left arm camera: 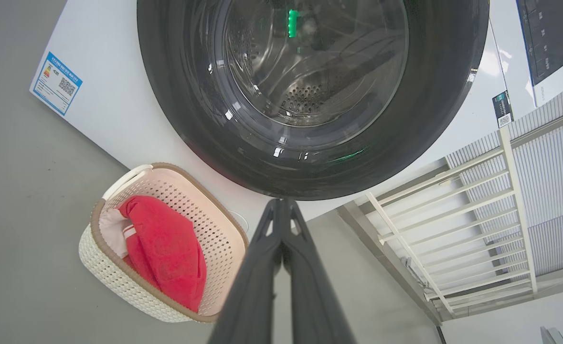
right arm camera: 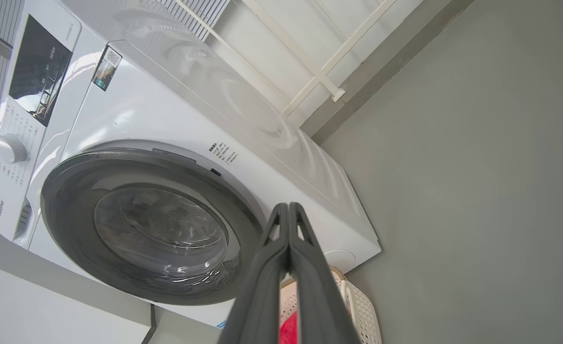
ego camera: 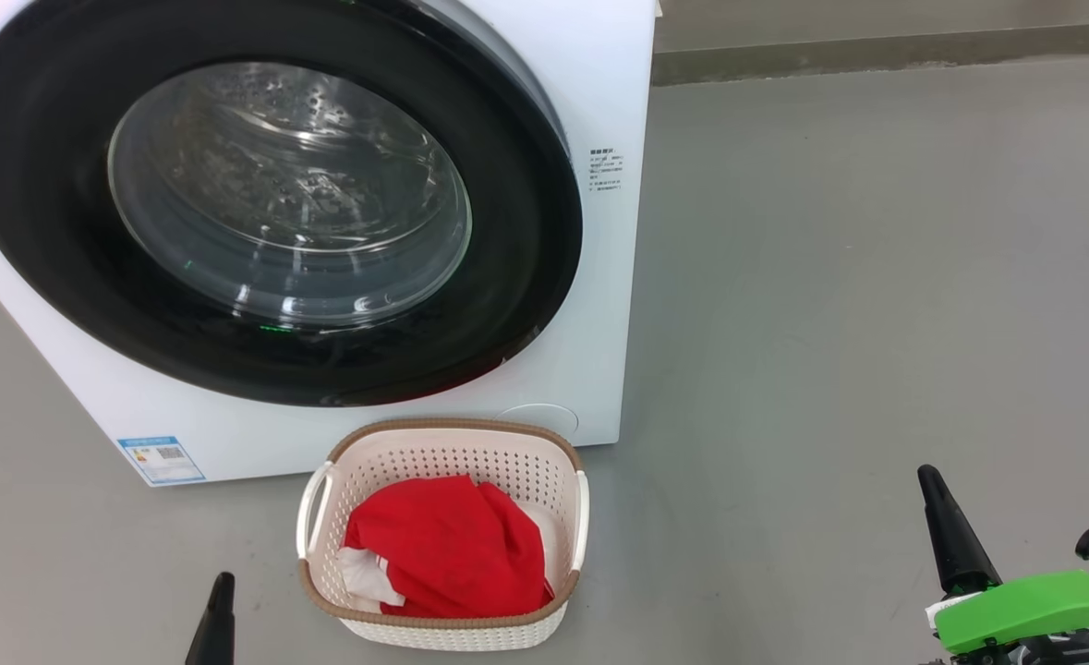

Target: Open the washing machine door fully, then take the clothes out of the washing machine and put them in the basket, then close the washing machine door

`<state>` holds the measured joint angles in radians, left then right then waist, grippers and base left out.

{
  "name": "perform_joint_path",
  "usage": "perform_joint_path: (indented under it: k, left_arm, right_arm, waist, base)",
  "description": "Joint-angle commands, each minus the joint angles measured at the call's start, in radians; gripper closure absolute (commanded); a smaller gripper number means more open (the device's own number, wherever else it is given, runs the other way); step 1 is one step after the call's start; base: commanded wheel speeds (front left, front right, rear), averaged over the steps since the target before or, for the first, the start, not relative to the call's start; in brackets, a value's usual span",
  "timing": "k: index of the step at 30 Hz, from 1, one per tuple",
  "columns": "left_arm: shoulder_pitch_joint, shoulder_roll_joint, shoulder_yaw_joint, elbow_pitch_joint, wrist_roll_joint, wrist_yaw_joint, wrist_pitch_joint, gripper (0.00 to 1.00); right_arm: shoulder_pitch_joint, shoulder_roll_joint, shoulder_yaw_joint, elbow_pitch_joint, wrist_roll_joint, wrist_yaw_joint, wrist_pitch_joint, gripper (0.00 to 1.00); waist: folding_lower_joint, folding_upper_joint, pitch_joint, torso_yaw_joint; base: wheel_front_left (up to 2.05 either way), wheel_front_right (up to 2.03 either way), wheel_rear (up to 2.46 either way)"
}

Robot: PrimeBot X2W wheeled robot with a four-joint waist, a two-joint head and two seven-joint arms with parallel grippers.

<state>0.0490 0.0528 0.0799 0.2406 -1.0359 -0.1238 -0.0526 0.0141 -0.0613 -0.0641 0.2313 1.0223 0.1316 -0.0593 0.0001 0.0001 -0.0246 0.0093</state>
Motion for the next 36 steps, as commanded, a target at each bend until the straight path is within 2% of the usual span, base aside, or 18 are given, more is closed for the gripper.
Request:
perform_joint_path:
  k: [1, 36]
  left_arm:
    - [-0.054, 0.01, 0.021, -0.018, -0.031, -0.004, 0.009, 1.0]
    - [-0.118, 0.002, 0.029, -0.004, -0.367, -0.006, 0.106, 1.0]
  right_arm:
    - [-0.048, -0.009, 0.001, -0.021, 0.035, 0.0, 0.012, 1.0]
    - [-0.094, 0.003, -0.031, 0.001, 0.376, -0.001, 0.112, 1.0]
  waist:
    - [-0.0001, -0.0001, 0.001, 0.0]
    - [0.0, -0.0001, 0.018, -0.006]
  base:
    - [0.0, 0.0, 0.0]
    - [0.0, 0.0, 0.0]
